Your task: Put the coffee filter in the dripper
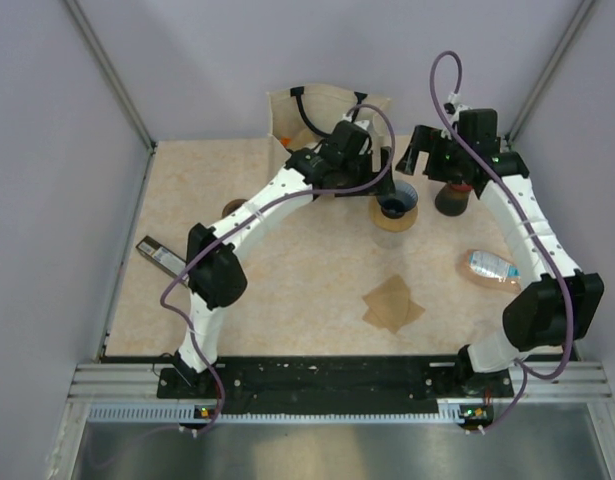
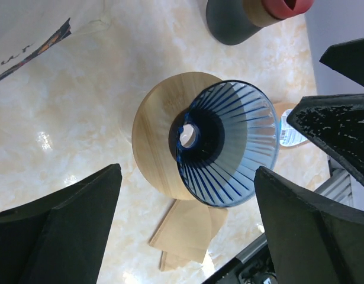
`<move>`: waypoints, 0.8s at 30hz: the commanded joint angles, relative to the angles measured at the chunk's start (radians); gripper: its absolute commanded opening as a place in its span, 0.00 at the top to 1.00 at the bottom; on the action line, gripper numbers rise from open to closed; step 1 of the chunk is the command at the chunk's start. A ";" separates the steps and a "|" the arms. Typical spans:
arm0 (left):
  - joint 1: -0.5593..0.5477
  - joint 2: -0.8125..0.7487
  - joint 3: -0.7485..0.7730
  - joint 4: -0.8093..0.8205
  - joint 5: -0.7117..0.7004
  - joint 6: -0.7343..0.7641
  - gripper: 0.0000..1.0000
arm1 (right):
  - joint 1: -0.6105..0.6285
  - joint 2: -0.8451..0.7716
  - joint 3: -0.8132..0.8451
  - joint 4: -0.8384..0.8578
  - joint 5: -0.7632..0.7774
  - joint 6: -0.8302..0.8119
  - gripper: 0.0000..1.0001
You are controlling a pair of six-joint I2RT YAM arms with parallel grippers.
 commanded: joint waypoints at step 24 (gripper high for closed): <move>-0.006 -0.993 -1.428 0.671 0.115 -0.152 0.01 | -0.033 -1.014 -1.006 0.104 -0.031 0.367 0.04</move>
